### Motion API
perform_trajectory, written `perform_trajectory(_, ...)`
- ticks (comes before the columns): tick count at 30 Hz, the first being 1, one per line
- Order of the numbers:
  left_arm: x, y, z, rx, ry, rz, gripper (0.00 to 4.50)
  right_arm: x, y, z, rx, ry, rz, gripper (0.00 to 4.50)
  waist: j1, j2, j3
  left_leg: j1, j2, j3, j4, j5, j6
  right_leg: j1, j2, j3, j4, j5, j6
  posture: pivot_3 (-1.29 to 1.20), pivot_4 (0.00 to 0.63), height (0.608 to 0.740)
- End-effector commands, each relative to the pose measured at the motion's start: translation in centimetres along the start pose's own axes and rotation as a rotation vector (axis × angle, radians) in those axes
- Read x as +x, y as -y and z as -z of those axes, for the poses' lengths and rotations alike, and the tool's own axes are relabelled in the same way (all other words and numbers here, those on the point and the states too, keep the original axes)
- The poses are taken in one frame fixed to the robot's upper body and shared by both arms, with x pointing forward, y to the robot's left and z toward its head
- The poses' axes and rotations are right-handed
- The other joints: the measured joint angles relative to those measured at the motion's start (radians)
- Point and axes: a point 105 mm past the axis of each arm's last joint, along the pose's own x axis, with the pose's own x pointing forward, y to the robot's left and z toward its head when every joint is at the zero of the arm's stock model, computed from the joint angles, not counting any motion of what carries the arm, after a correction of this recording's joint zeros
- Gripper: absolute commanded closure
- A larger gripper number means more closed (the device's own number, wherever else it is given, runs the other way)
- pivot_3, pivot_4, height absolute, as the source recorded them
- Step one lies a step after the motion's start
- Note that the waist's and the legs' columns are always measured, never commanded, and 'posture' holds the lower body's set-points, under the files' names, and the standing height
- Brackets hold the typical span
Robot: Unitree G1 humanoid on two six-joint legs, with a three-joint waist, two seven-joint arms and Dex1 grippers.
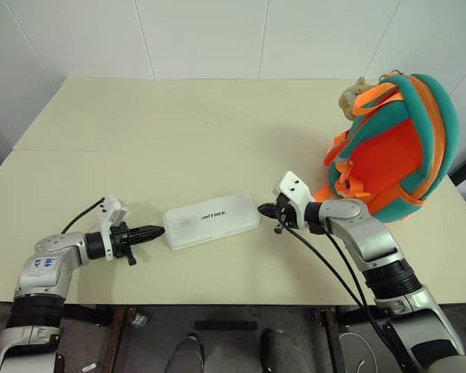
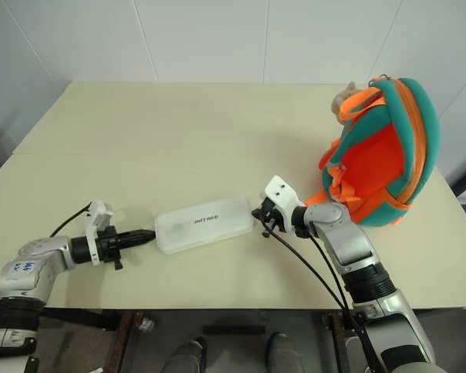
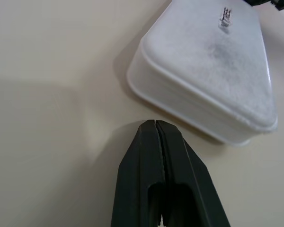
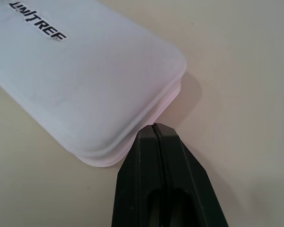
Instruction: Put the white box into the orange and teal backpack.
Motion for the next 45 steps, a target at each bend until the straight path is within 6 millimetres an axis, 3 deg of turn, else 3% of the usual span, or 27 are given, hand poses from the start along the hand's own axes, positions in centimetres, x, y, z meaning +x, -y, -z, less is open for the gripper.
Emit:
perform_trajectory(1, -1.0, 0.1, -1.2, 0.023, 0.025, -0.014, 4.46, -0.3, 0.4, -1.1, -0.036, 0.024, 0.005, 4.49, 0.002, 0.0, 0.0, 0.0, 0.0, 0.0, 0.0, 0.0, 0.0, 0.0, 0.0, 0.0, 0.0, 0.0, 0.0, 0.0, 0.15, 0.74)
perform_trajectory(8, 0.0, 1.3, -2.4, -0.001, 0.099, 0.048, 4.46, 0.0, 0.1, -1.3, -0.039, 0.03, -0.004, 4.49, 0.004, 0.0, 0.0, 0.0, 0.0, 0.0, 0.0, 0.0, 0.0, 0.0, 0.0, 0.0, -0.001, 0.0, 0.0, 0.0, 0.15, 0.74)
perform_trajectory(26, 2.3, 2.6, -2.3, -0.012, 0.119, 0.132, 4.46, -0.2, -1.6, -2.0, -0.044, 0.047, -0.079, 4.49, 0.004, 0.0, 0.0, 0.0, 0.0, 0.0, 0.0, 0.0, 0.0, 0.0, 0.0, 0.0, -0.001, 0.0, 0.0, 0.0, 0.15, 0.74)
perform_trajectory(33, 2.8, 3.3, -2.7, 0.014, 0.109, 0.18, 4.46, -1.4, -3.2, -1.6, -0.052, 0.017, -0.155, 4.49, 0.004, 0.0, 0.0, -0.001, 0.0, 0.0, 0.0, 0.0, 0.0, 0.0, 0.0, 0.0, -0.001, 0.0, 0.0, 0.0, 0.15, 0.74)
perform_trajectory(45, 4.3, 5.3, -2.6, 0.048, 0.027, 0.316, 4.46, -5.3, -4.6, 0.6, -0.029, -0.102, -0.222, 4.49, 0.006, 0.0, 0.0, -0.001, 0.0, 0.0, 0.0, 0.0, 0.0, 0.001, 0.0, 0.0, -0.004, 0.0, 0.0, 0.0, 0.15, 0.74)
